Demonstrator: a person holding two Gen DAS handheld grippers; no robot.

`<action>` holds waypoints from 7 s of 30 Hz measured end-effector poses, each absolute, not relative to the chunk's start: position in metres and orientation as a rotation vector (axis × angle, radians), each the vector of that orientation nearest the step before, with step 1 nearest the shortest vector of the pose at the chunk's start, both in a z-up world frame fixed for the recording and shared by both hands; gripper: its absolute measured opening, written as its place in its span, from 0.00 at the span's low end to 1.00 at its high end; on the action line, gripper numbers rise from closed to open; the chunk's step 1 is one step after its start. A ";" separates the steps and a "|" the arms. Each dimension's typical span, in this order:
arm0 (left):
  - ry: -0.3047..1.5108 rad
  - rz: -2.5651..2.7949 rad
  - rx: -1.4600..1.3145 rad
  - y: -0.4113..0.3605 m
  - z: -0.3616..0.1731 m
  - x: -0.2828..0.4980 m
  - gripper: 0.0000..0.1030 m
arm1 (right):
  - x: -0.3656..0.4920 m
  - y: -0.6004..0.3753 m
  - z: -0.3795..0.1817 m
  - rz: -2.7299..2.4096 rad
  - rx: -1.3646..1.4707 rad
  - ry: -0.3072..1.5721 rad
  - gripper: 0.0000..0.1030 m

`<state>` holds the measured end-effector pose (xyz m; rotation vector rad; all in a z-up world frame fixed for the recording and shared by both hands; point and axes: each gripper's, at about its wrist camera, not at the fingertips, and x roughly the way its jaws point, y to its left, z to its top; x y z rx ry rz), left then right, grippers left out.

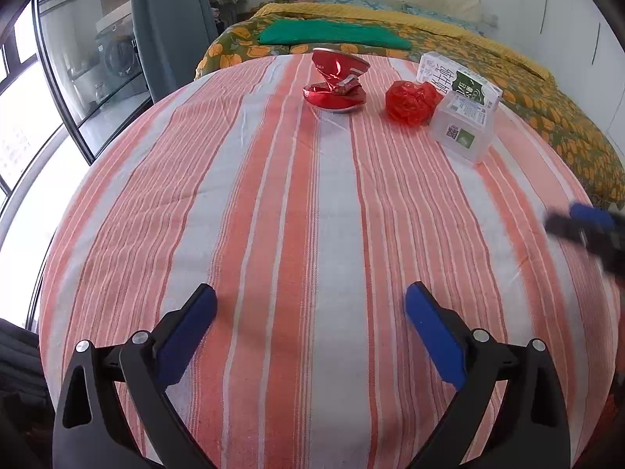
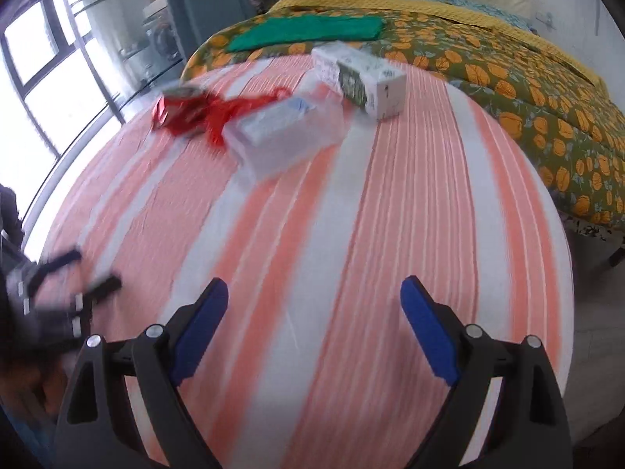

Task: Collect trash
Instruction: 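Move both tools back over the table toward the remaining trash, then grasp the red plastic bag with the left tool while the right tool approaches the clear box, then grasp the clear plastic box with the right tool while the left tool lifts the red bag, then carry bag and box to the blue wastebasket and open both tools, then move both tools back over the table toward the can and carton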

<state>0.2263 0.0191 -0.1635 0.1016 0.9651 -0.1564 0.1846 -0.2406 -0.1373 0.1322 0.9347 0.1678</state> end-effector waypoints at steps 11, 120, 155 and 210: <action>0.967 -0.161 0.096 0.018 -0.164 0.228 0.94 | 0.293 -0.213 -0.122 -0.033 0.337 0.927 0.96; 0.915 -0.397 0.239 -0.052 -0.136 0.188 0.41 | 0.168 -0.270 -0.123 0.122 0.129 1.039 0.63; 0.776 -0.405 0.290 -0.139 -0.085 0.115 0.40 | 0.050 -0.331 -0.104 0.271 0.204 0.919 0.60; 1.029 -0.832 0.167 -0.317 -0.166 0.052 0.86 | -0.012 -0.566 -0.212 -0.228 0.353 0.866 0.85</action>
